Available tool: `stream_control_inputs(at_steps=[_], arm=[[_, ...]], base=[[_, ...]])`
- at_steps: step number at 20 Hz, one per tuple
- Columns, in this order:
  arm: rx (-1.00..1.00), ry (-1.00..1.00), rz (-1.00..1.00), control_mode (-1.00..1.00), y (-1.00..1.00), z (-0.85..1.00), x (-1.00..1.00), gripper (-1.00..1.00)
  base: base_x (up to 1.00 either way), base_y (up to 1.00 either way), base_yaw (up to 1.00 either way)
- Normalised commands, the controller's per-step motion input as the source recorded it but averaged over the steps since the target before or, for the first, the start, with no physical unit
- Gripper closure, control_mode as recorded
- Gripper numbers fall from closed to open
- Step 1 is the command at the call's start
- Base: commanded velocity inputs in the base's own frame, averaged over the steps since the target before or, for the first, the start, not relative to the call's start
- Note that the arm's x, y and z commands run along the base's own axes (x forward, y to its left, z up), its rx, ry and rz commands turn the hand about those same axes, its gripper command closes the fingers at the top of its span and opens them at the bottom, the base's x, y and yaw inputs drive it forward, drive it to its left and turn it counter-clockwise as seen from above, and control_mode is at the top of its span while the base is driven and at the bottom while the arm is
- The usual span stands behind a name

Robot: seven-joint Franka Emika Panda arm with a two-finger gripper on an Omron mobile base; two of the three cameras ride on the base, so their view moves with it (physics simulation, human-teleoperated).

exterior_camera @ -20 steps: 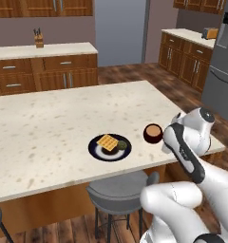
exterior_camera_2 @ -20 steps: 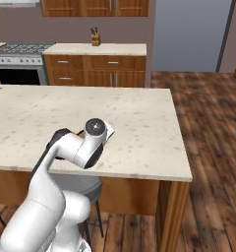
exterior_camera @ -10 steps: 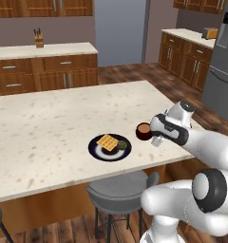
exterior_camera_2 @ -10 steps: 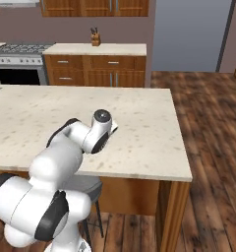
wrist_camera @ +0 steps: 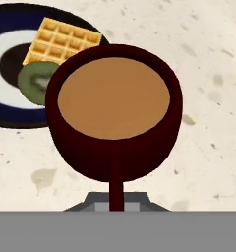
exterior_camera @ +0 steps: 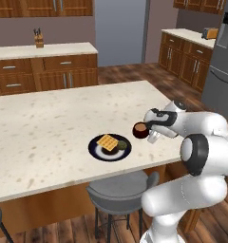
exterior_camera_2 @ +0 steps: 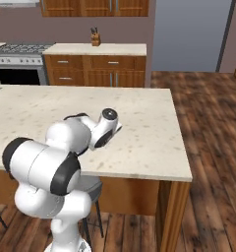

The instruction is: Pick up the brewed coffee from the coffee machine and place it next to the breakfast plate on the dining counter.

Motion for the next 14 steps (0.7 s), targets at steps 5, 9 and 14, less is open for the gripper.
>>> stream_control_inputs(at_steps=[5,9,14], arm=[[0.0,0.05,0.0,-1.0,0.0,-0.48,0.35,1.0],[0.0,0.1,0.0,-1.0,0.0,-0.44,0.27,1.0],[0.0,0.09,0.0,-1.0,0.0,-0.43,0.2,1.0]], base=[[0.0,0.0,0.0],[0.0,0.0,0.0],[0.0,0.0,0.0]])
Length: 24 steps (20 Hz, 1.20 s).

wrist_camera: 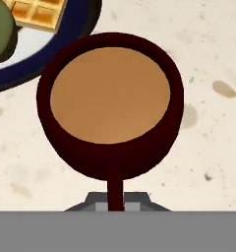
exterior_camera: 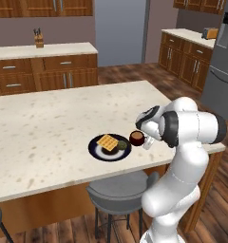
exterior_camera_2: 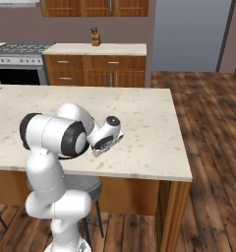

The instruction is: Pick up the brewed coffee from the coffee machine and place it next to the breakfast plate on the dining counter.

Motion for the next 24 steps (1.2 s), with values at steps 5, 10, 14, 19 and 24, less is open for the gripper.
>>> stream_control_inputs(at_steps=[5,10,14,19,24], arm=[[0.0,0.05,0.0,-1.0,0.0,-0.41,0.22,1.0],[0.0,0.0,0.0,-1.0,0.0,-0.41,0.19,-1.0],[0.0,0.0,0.0,-1.0,0.0,0.0,-0.15,-1.0],[0.0,-0.08,0.0,-1.0,0.0,0.11,-0.67,-1.0],[-0.01,-0.32,0.0,-1.0,0.0,0.62,-0.72,-1.0]], base=[[0.0,0.0,0.0],[0.0,0.0,0.0],[0.0,0.0,0.0],[0.0,0.0,0.0],[0.0,0.0,0.0]])
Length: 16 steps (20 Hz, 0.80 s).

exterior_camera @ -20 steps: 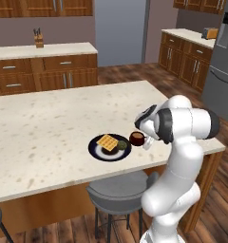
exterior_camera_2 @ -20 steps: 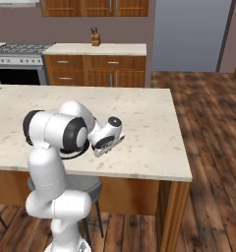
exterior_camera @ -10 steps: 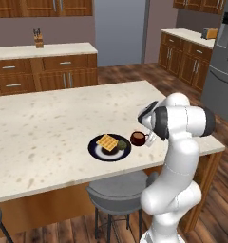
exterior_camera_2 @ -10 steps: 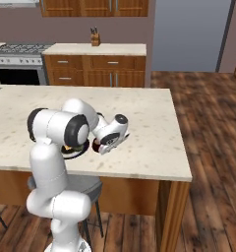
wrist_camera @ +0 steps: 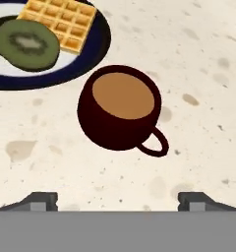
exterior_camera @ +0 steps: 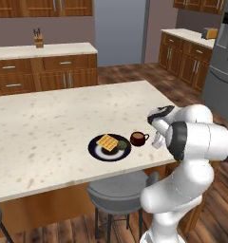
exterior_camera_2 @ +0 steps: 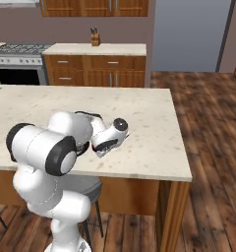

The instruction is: Pick up the brewed coffee from the coffee machine and place it next to the breakfast plate on the dining counter.

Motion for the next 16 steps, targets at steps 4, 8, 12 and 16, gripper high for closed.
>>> stream_control_inputs(at_steps=[4,8,12,16], arm=[[-0.03,-0.4,0.0,-1.0,0.0,0.86,-0.9,-1.0],[-0.05,-0.41,0.0,-1.0,0.0,1.0,-0.79,-1.0],[-0.05,-0.43,0.03,-1.0,0.0,1.0,-0.52,-1.0],[-0.02,-0.18,0.06,-1.0,0.0,1.0,-0.18,-1.0]], base=[[0.0,0.0,0.0],[0.0,0.0,0.0],[0.0,0.0,0.0],[0.0,0.0,0.0]])
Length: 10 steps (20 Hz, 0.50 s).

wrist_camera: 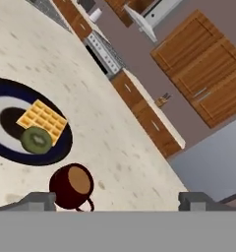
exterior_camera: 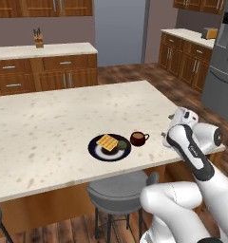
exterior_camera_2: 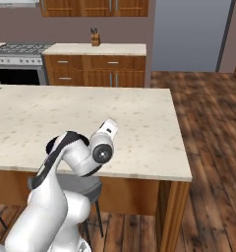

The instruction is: Pick up the brewed coffee from the coffee machine and place it next to the breakfast plate on the dining counter.

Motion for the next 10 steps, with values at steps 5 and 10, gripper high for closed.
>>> stream_control_inputs(at_steps=[5,10], arm=[[0.0,0.01,0.07,-1.0,-0.06,1.0,-0.19,-1.0],[0.07,-0.08,0.02,-1.0,-0.39,0.45,-0.45,-1.0]], base=[[0.0,0.0,0.0],[0.0,0.0,0.0]])
